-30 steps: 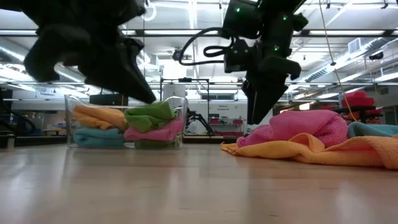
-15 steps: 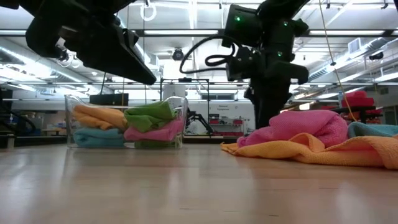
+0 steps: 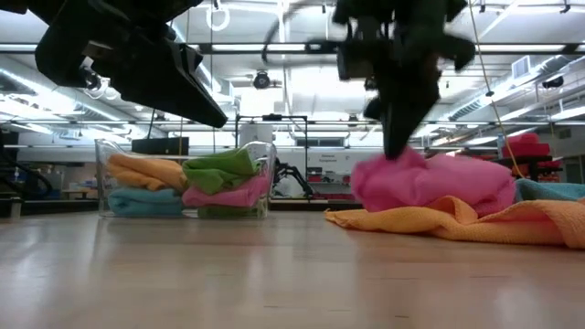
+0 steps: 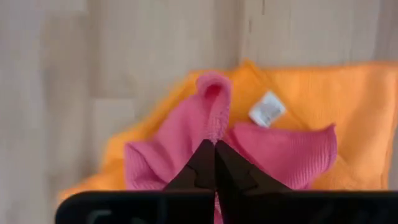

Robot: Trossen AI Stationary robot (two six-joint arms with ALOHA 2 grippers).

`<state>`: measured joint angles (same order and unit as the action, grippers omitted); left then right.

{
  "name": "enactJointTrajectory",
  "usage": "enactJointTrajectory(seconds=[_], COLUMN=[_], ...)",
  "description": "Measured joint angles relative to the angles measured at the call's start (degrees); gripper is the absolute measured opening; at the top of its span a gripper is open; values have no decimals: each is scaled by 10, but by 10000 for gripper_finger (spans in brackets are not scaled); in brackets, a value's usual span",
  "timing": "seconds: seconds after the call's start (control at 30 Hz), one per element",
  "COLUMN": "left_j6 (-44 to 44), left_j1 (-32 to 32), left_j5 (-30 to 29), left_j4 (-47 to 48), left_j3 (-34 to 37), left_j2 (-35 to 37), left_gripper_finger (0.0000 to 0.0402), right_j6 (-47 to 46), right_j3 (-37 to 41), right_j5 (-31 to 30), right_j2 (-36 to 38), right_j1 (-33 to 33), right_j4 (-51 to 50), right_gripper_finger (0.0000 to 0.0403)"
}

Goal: Fold microfiber towels
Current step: Fold the pink microfiber towel

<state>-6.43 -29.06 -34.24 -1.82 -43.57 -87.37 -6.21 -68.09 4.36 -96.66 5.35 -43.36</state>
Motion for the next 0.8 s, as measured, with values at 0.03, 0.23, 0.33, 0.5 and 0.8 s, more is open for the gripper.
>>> enactJointTrajectory(seconds=[0.03, 0.23, 0.33, 0.5, 0.8], left_j6=[0, -6, -19, -35, -61], left_j1=[0, 3, 3, 3, 0], left_j5=[0, 0, 0, 0, 10], left_j4=[0, -1, 2, -3, -22], left_j3=[0, 0, 0, 0, 0], left_j2=[0, 0, 0, 0, 0], left_gripper_finger=[25, 24, 18, 14, 47], right_j6=[-5, -30, -29, -7, 31], right_j3=[-9, -74, -119, -207, -376], right_j5=[0, 0, -15, -48, -186], right_j2=[4, 19, 21, 21, 21], right_j1=[6, 46, 69, 104, 140], right_j4=[-4, 16, 14, -6, -110], right_gripper_finger=[4, 2, 2, 2, 2])
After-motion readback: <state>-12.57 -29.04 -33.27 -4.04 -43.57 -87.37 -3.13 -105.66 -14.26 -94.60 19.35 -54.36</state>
